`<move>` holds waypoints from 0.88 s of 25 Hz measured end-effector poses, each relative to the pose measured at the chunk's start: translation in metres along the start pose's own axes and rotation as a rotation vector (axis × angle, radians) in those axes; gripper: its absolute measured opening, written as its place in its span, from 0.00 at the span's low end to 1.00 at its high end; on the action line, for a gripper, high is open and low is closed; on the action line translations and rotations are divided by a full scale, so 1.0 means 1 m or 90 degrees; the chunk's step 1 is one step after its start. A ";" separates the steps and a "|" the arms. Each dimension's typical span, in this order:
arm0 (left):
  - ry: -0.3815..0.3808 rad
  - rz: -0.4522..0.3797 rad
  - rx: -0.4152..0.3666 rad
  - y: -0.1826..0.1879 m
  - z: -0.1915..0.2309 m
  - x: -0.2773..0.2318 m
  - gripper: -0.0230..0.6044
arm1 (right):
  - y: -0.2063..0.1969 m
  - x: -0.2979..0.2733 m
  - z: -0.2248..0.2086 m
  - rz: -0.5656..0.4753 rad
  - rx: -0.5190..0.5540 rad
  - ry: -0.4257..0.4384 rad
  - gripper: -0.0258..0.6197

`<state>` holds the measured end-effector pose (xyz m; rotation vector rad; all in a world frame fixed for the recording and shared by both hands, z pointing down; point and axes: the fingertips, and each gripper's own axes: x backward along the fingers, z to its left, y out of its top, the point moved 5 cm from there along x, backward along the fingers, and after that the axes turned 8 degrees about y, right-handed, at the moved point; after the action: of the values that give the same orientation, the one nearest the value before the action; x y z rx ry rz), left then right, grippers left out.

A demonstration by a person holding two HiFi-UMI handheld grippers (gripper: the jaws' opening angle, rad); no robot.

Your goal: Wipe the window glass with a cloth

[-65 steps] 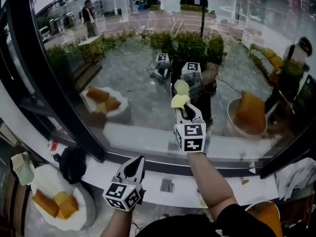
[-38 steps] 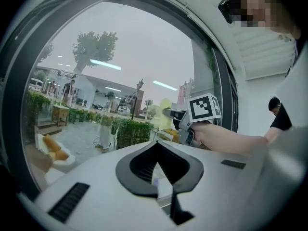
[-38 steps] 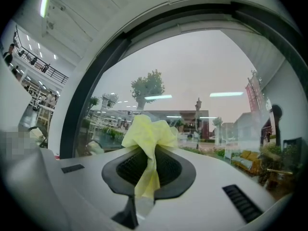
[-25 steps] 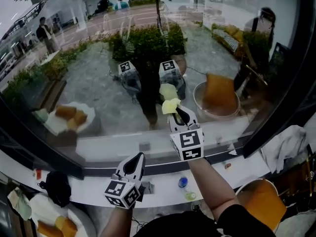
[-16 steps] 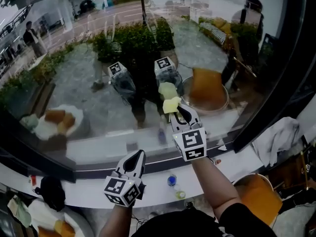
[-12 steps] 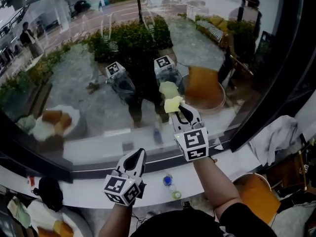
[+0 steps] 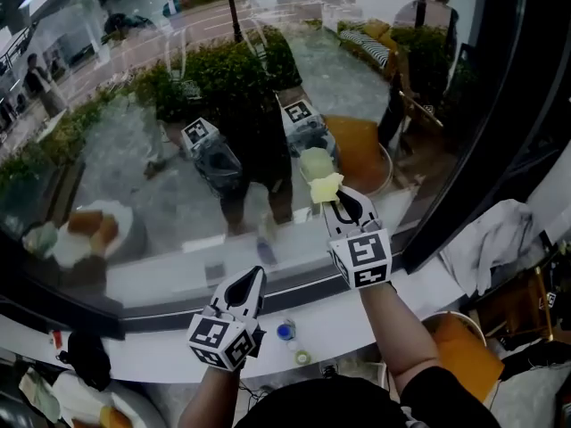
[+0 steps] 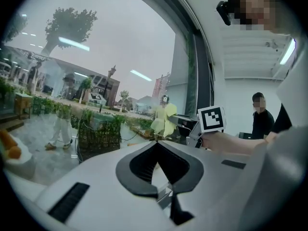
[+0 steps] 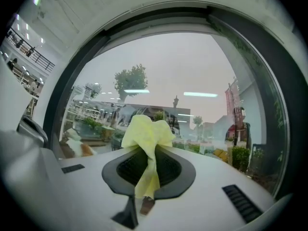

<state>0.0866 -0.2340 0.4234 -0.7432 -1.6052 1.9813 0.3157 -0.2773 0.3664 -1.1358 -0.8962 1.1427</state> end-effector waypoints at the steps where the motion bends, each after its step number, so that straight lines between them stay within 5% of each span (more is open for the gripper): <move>1: -0.004 0.002 -0.002 0.000 -0.007 -0.006 0.05 | -0.002 0.004 -0.008 0.001 0.002 -0.002 0.13; 15: -0.016 0.026 -0.014 -0.008 -0.091 -0.078 0.05 | -0.050 0.067 -0.134 0.011 -0.024 -0.046 0.13; 22: -0.024 0.024 -0.014 -0.010 -0.084 -0.085 0.05 | -0.061 0.064 -0.143 0.017 -0.055 -0.057 0.13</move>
<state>0.2061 -0.2282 0.4292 -0.7536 -1.6481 2.0184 0.4785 -0.2471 0.3938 -1.1771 -1.0095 1.1944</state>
